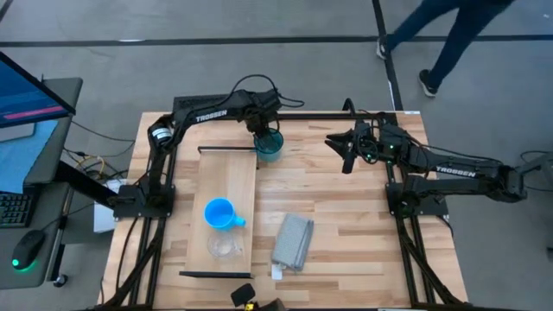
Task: Stack small to large cups/mugs on shelf
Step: Put the blue mug on the shelf
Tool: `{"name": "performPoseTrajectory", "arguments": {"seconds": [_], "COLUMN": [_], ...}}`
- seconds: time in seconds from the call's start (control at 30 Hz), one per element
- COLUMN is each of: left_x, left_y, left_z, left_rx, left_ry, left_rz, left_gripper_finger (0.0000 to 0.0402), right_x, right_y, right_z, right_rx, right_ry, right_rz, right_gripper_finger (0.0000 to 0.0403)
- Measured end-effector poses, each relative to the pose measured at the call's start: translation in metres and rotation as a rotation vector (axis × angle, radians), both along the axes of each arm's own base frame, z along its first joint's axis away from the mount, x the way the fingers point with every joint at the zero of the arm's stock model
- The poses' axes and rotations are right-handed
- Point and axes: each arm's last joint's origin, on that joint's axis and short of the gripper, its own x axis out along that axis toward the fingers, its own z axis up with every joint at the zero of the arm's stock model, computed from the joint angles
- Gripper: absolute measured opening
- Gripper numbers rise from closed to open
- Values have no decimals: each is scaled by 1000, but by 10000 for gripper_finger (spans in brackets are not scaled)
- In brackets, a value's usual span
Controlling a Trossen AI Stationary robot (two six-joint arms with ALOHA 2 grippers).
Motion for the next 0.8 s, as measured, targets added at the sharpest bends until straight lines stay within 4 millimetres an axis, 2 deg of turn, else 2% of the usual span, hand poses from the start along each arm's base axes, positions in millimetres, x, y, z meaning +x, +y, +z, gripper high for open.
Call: {"name": "performPoseTrajectory", "arguments": {"seconds": [0.2,0.47,0.67,0.8], "left_x": [0,0,5,10], "left_y": [1,1,1,-1], "left_z": [0,0,-18,-33], "left_rx": [2,2,-41,-78], "left_ry": [-3,-4,34,61], "left_rz": [-2,-2,-5,-11], "left_gripper_finger": [79,78,78,94], "right_x": [0,0,0,0], "right_y": [0,0,0,0], "right_z": [0,0,0,-1], "right_rx": [0,-1,-1,0], "right_ry": [0,0,2,8], "right_rz": [0,0,1,1], "right_gripper_finger": [123,123,123,123]}}
